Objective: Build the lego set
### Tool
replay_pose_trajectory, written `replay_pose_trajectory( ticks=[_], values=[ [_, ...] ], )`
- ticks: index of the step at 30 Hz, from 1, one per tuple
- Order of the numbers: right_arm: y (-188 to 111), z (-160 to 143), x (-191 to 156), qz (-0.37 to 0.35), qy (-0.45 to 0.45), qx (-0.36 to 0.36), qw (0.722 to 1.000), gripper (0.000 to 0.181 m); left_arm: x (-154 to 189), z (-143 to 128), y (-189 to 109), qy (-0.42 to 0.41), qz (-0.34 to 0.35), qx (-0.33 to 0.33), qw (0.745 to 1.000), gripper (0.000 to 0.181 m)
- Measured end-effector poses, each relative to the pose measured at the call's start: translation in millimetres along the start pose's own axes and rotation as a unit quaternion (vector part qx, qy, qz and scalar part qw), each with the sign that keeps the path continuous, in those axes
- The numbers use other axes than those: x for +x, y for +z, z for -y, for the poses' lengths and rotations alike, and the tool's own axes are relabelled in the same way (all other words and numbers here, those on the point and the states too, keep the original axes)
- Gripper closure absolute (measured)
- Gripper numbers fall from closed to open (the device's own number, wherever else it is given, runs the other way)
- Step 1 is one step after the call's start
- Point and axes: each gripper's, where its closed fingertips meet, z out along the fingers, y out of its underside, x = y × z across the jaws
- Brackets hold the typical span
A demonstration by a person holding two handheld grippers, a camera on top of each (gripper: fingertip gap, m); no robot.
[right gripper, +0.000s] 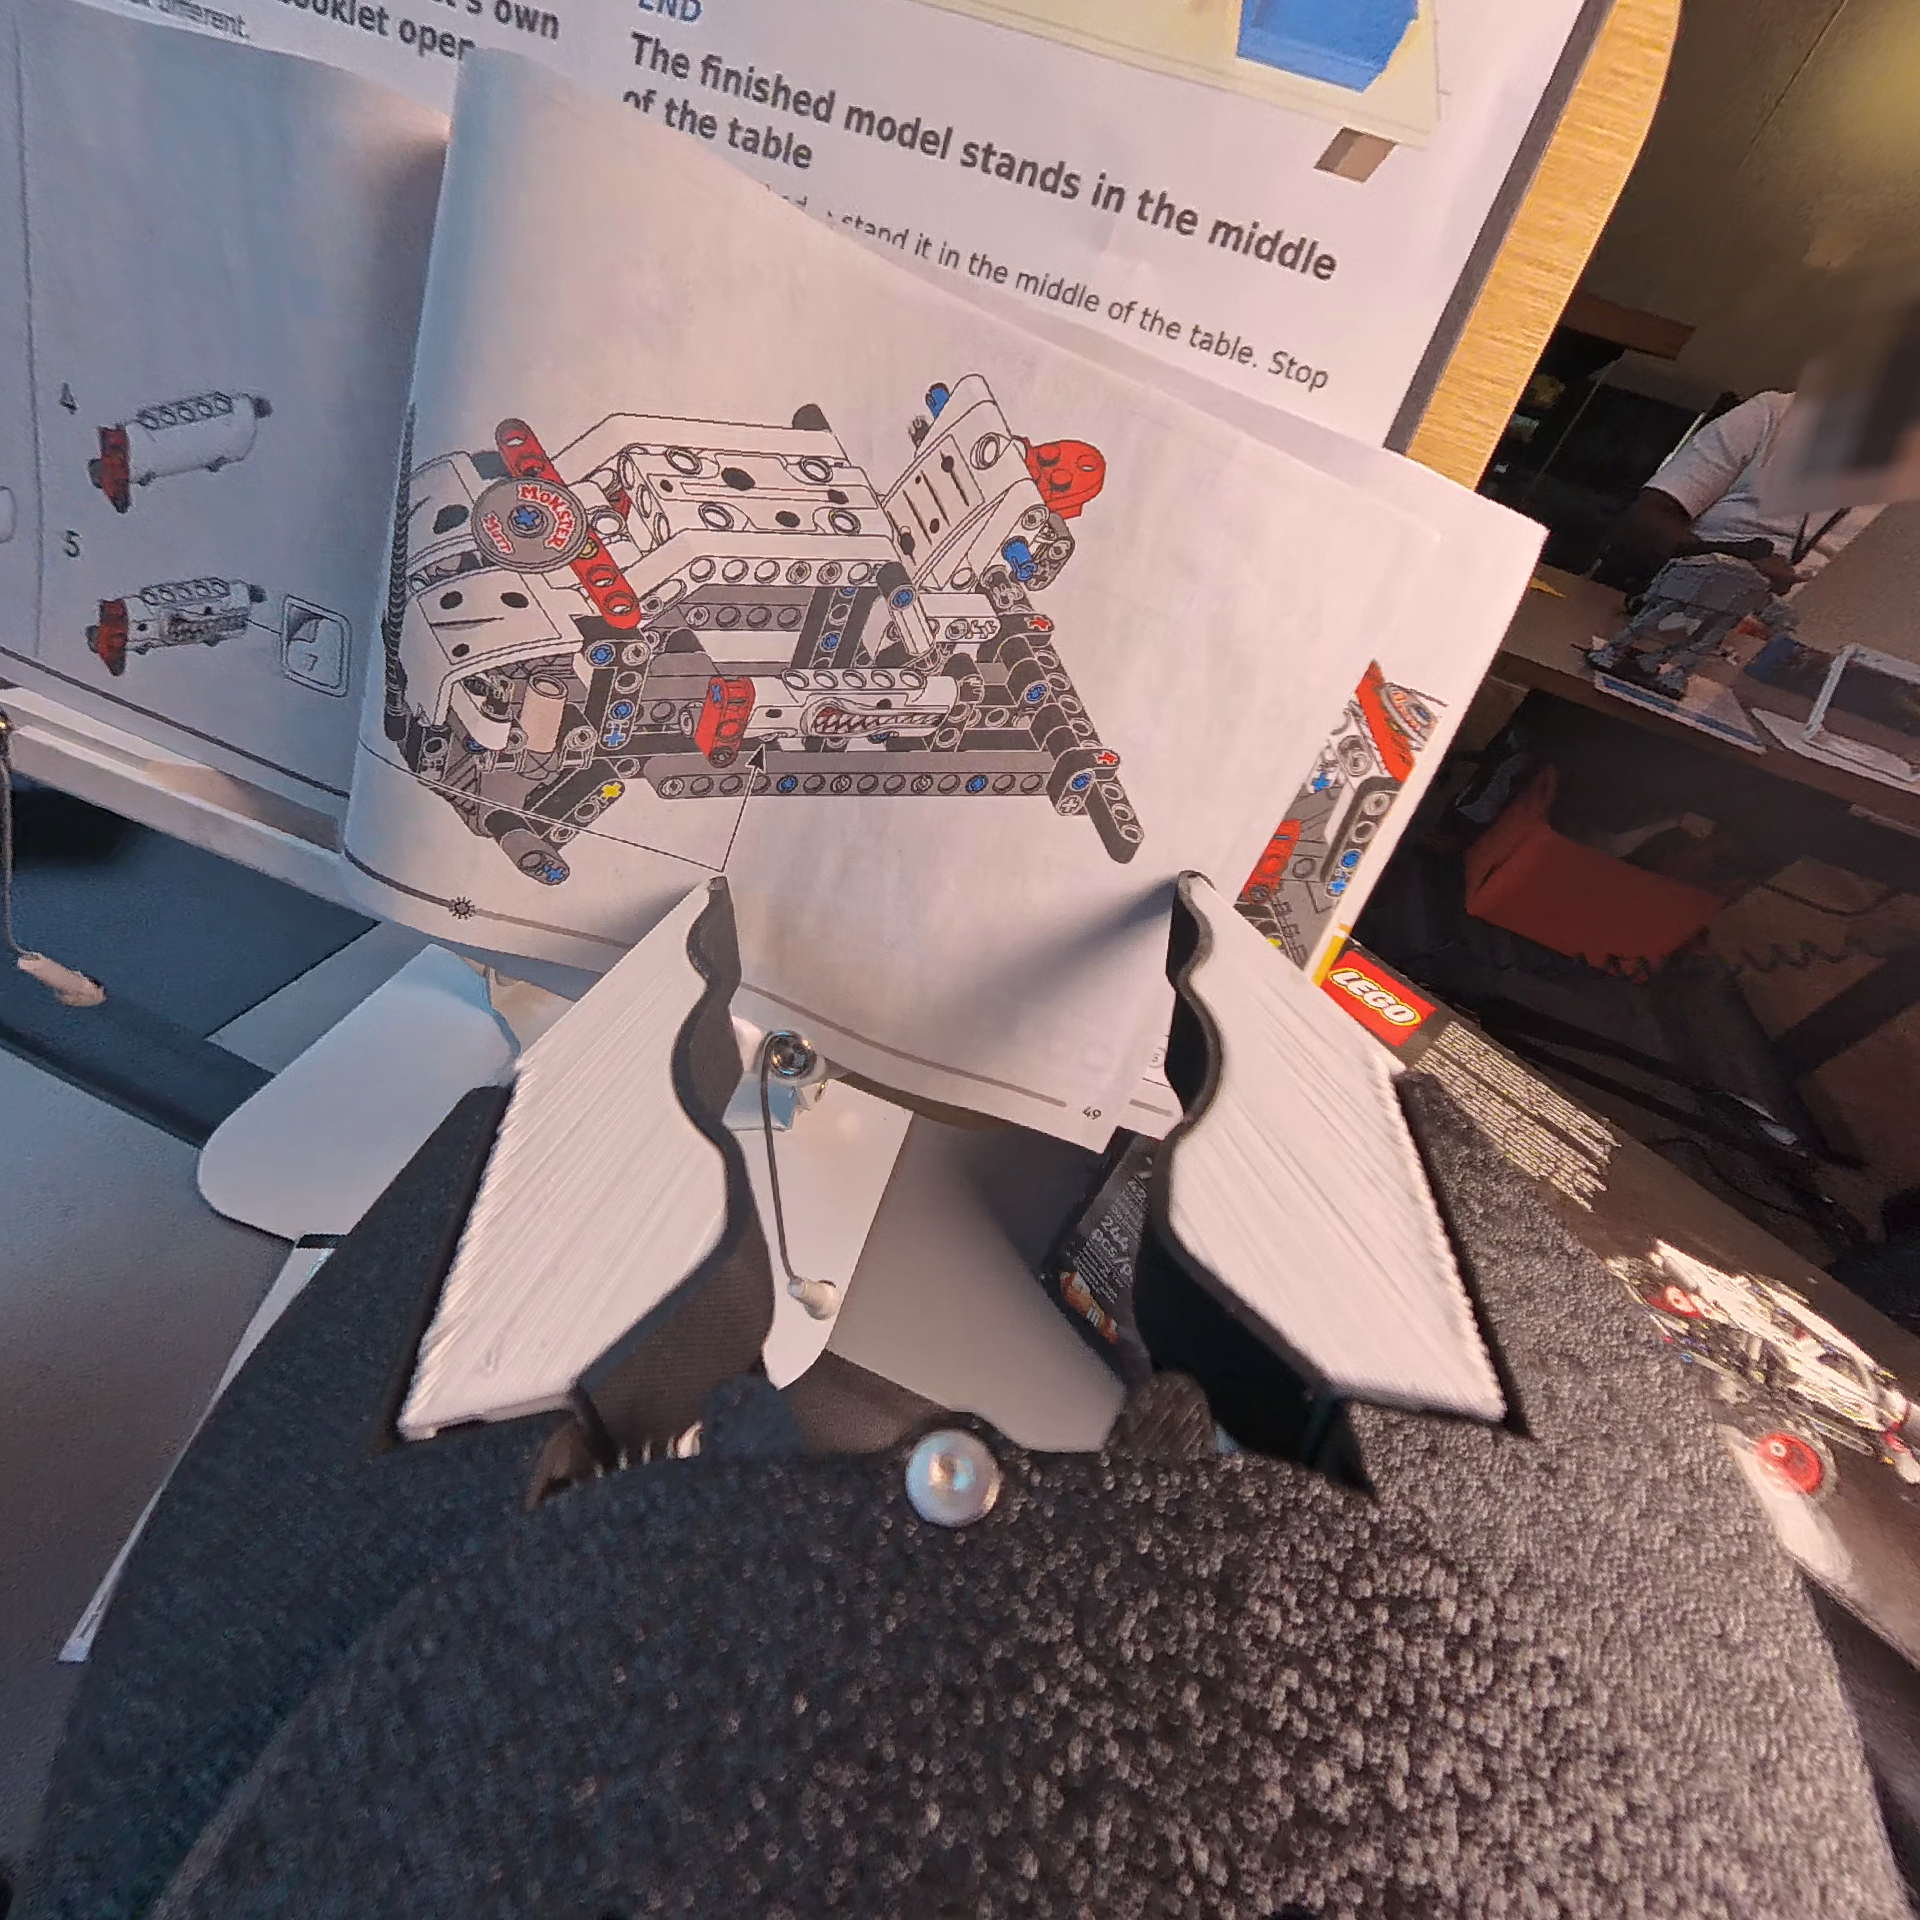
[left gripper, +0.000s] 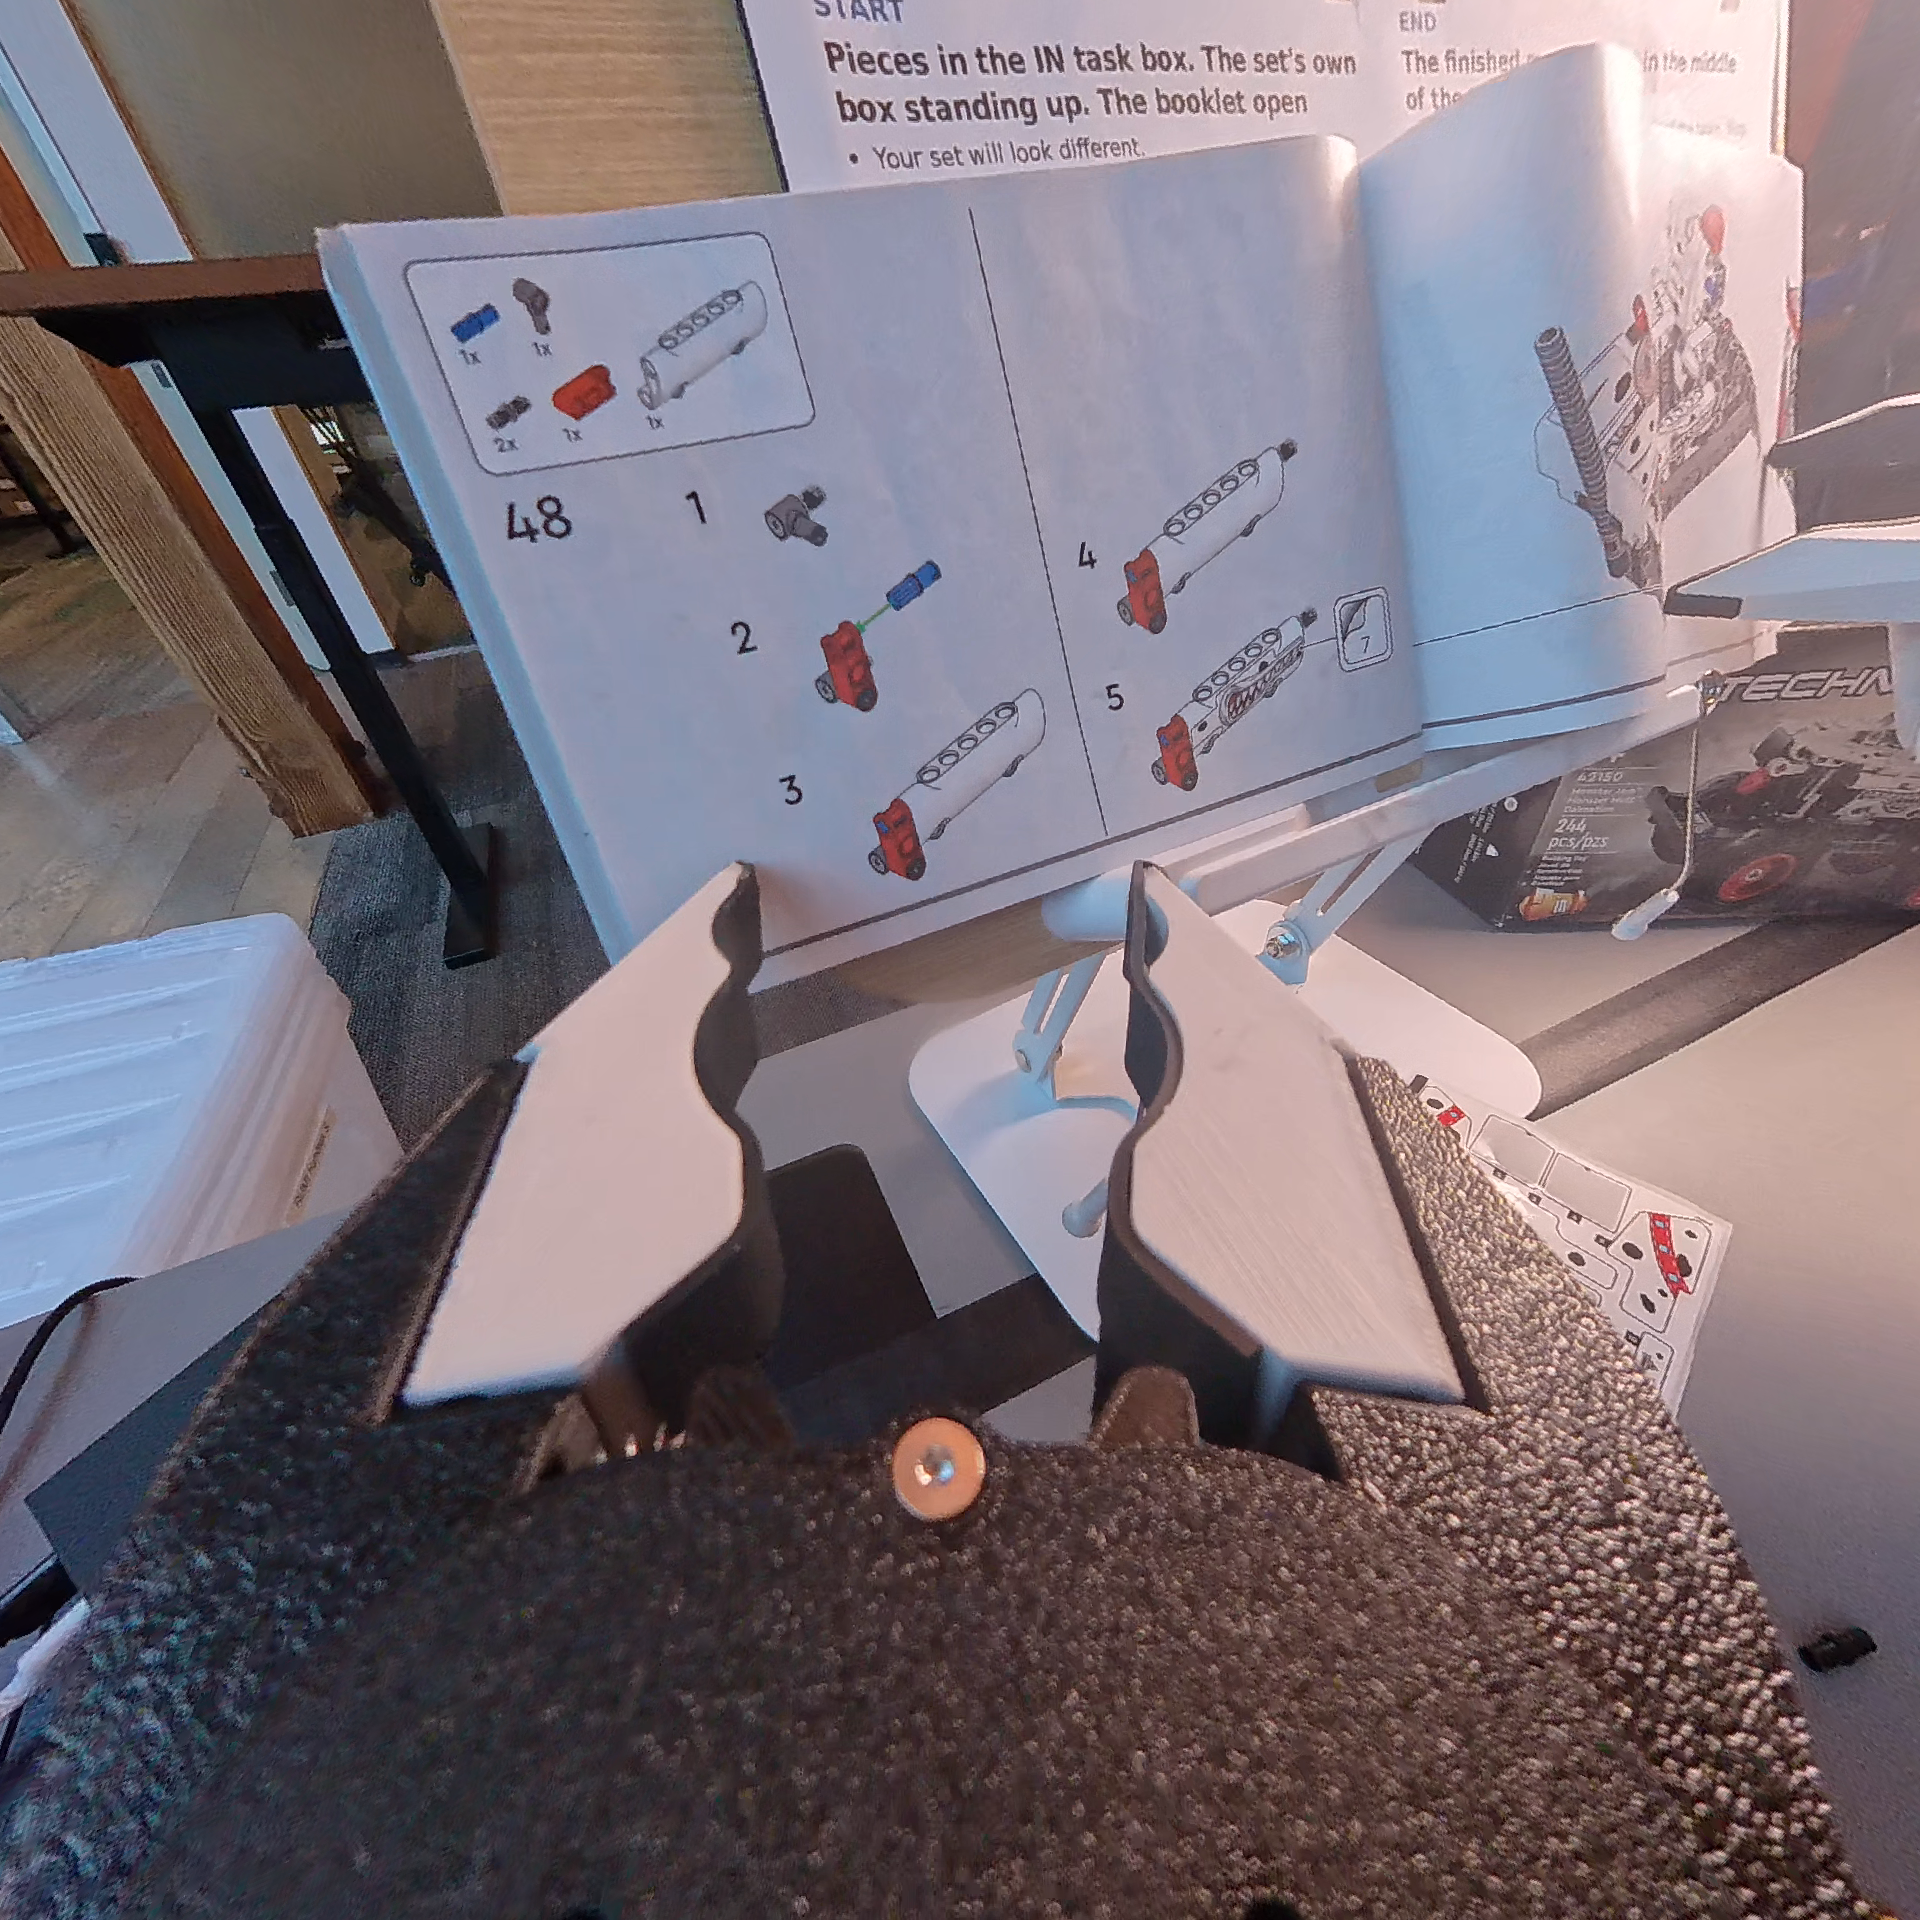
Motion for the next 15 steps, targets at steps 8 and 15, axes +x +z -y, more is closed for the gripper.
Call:
replay_pose_trajectory(
  ticks=[8,15],
  values=[
    [2,7,-25,0.028,-0.010,0.001,1.000,0.107,-1,-5,-4,0.000,-0.002,-0.004,1.000,0.114],
    [7,12,-41,0.038,-0.012,-0.004,0.999,0.107,-4,-1,-10,-0.008,-0.006,0.005,1.000,0.115]
  ],
)
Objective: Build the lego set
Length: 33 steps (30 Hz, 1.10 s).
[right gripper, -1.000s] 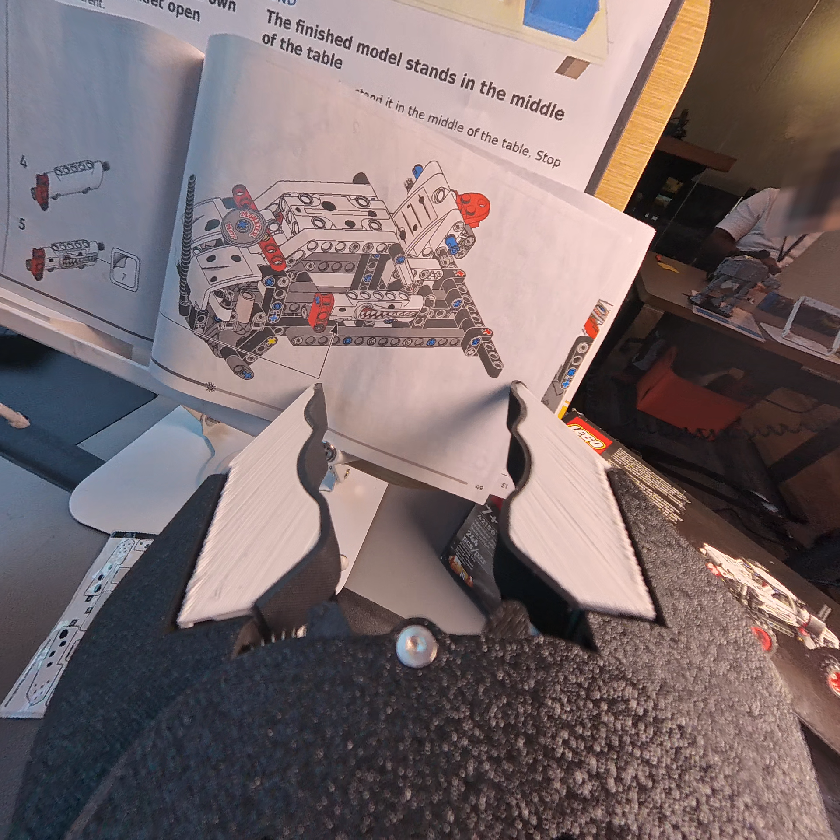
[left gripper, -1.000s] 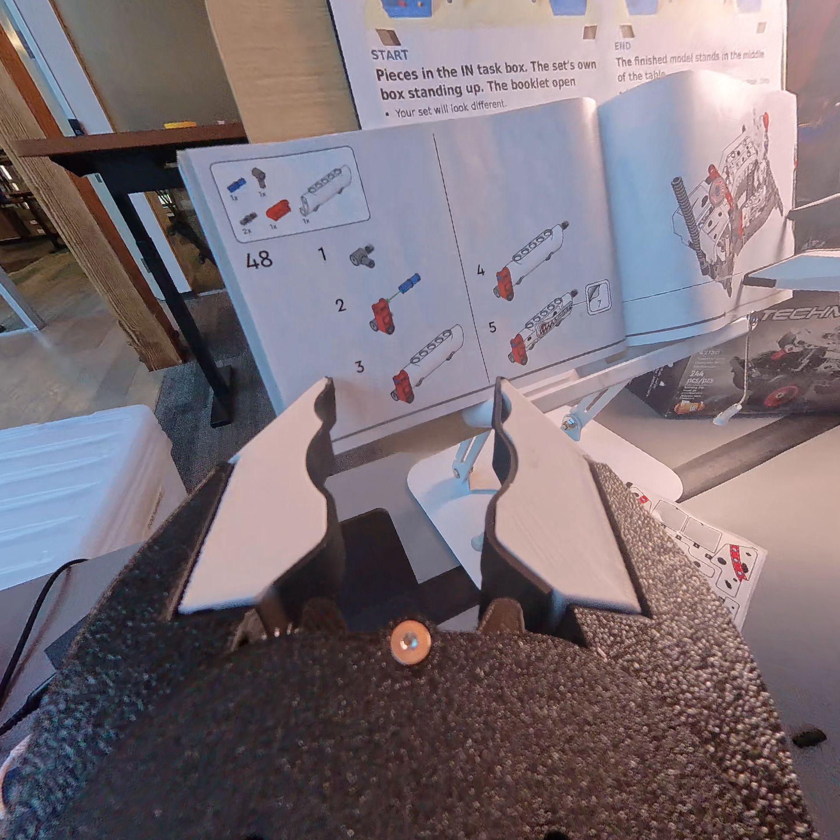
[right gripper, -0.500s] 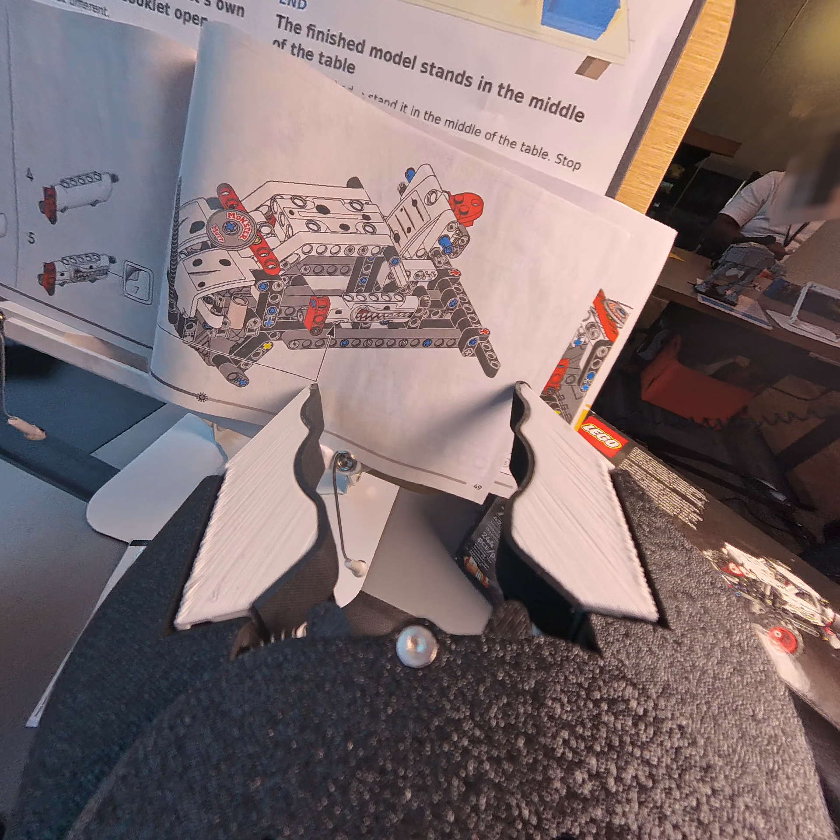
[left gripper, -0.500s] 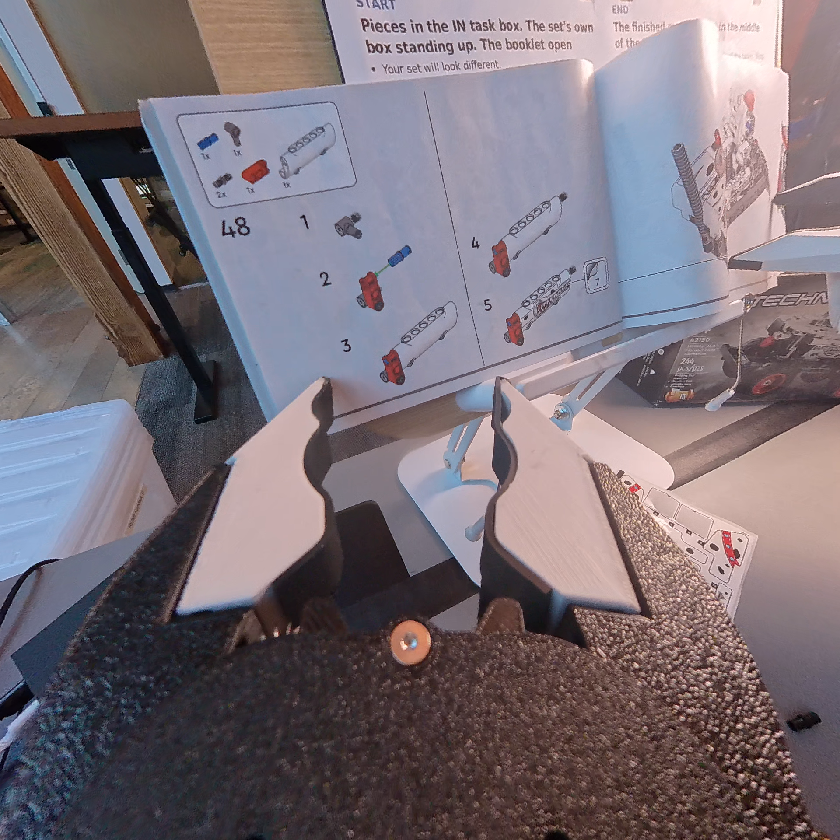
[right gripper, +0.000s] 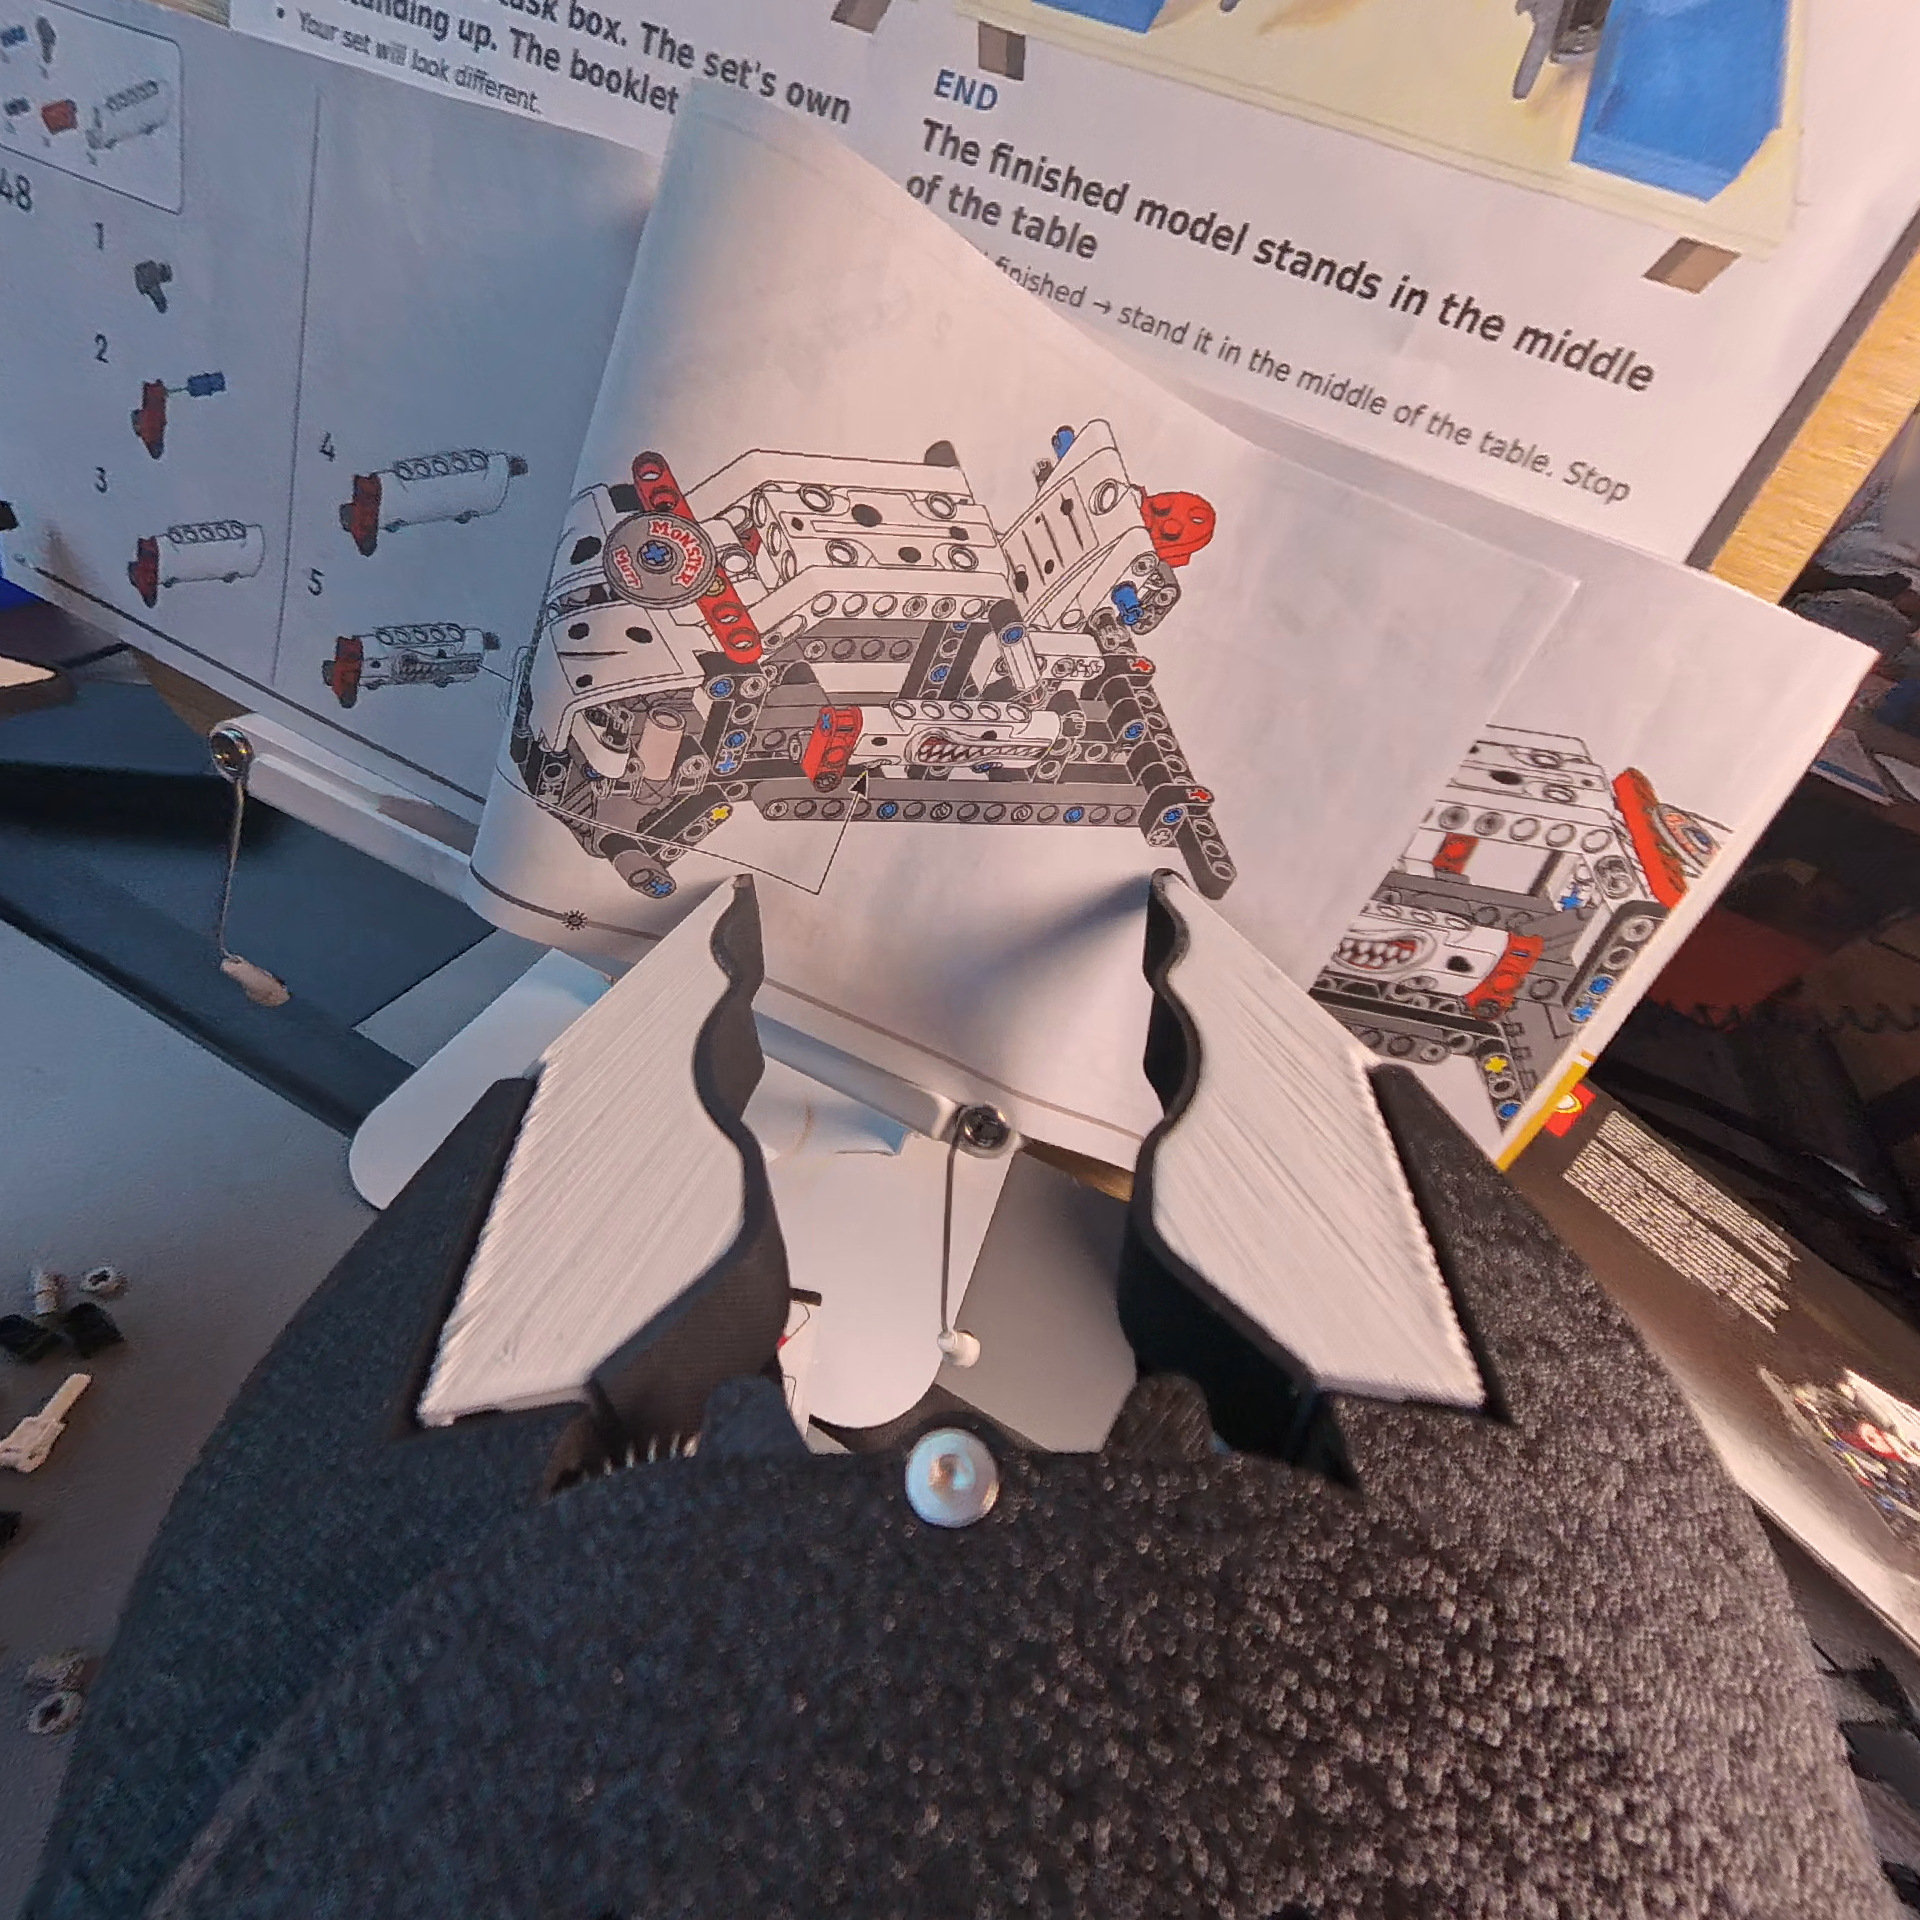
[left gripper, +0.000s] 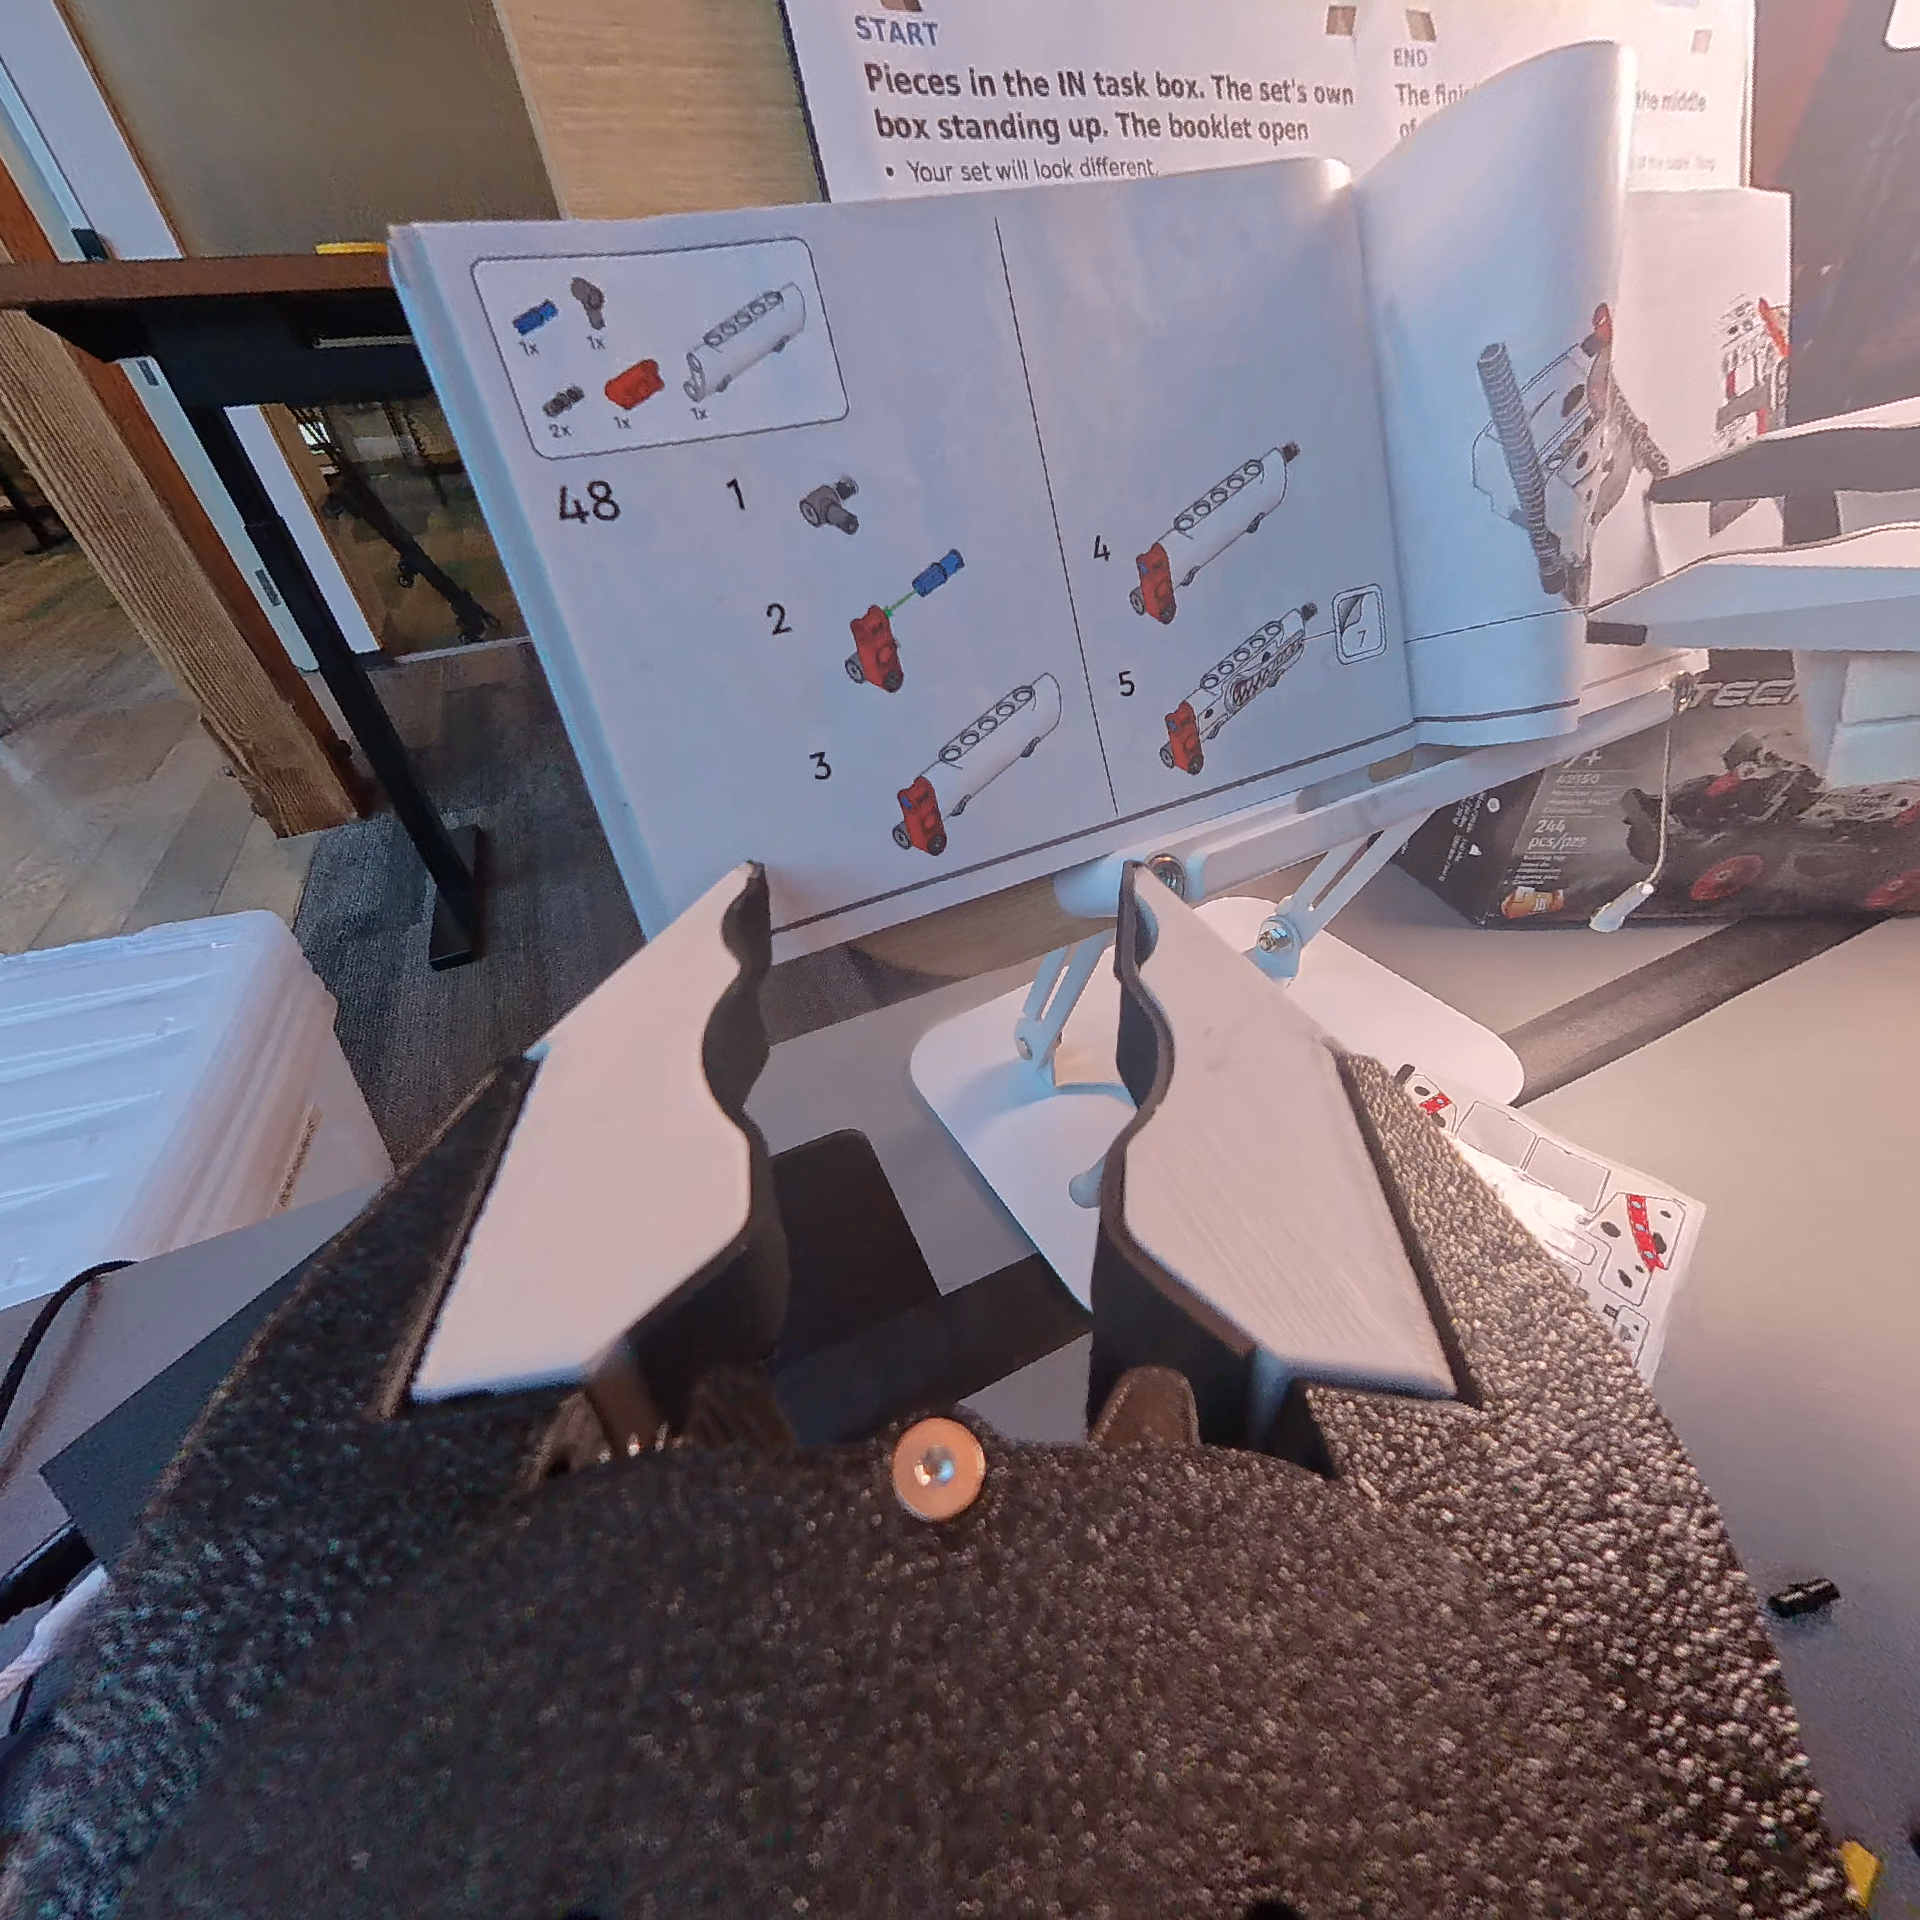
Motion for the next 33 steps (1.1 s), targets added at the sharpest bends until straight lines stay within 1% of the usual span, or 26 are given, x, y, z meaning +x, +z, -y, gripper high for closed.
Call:
replay_pose_trajectory(
  ticks=[5,9,13,15,16,18,19,20,22,23,25,27,28,29,31,32,33],
  values=[
    [4,6,-20,0.024,0.003,0.006,1.000,0.108,5,2,-1,-0.002,-0.013,0.003,1.000,0.116],
    [10,14,-43,0.053,0.000,0.015,0.998,0.108,21,13,-9,-0.017,-0.042,0.024,0.999,0.117],
    [16,19,-85,0.117,-0.026,0.022,0.993,0.115,44,27,-19,-0.020,-0.082,0.041,0.996,0.122],
    [17,19,-118,0.180,-0.060,0.024,0.982,0.117,49,35,-20,-0.028,-0.089,0.049,0.994,0.123],
    [13,16,-142,0.236,-0.079,0.023,0.968,0.120,50,39,-20,-0.033,-0.090,0.053,0.994,0.123],
    [-8,6,-187,0.355,-0.113,0.013,0.928,0.123,50,48,-21,-0.036,-0.084,0.059,0.994,0.124],
    [-22,8,-200,0.393,-0.121,0.023,0.911,0.123,48,52,-23,-0.030,-0.078,0.064,0.994,0.124],
    [-36,13,-205,0.412,-0.123,0.043,0.902,0.123,48,56,-26,-0.023,-0.076,0.069,0.994,0.125],
    [-60,28,-198,0.414,-0.111,0.093,0.899,0.124,47,58,-33,-0.006,-0.073,0.069,0.995,0.127],
    [-69,37,-186,0.392,-0.099,0.123,0.906,0.125,46,56,-36,0.003,-0.071,0.066,0.995,0.128],
    [-78,52,-148,0.323,-0.067,0.178,0.927,0.130,45,53,-42,0.010,-0.067,0.062,0.996,0.129],
    [-73,56,-106,0.250,-0.023,0.193,0.949,0.134,51,51,-47,0.003,-0.073,0.064,0.995,0.133],
    [-67,54,-89,0.221,-0.002,0.187,0.957,0.138,56,52,-51,-0.001,-0.075,0.073,0.994,0.137],
    [-63,52,-80,0.212,0.016,0.185,0.960,0.142,62,56,-56,-0.003,-0.076,0.086,0.993,0.140],
    [-50,50,-74,0.193,0.037,0.174,0.965,0.166,79,62,-67,-0.007,-0.086,0.107,0.990,0.146],
    [-40,49,-73,0.176,0.035,0.162,0.970,0.175,90,63,-71,-0.005,-0.097,0.112,0.989,0.148],
    [-29,48,-77,0.168,0.031,0.149,0.974,0.179,101,63,-73,0.001,-0.106,0.110,0.988,0.150]
  ],
)
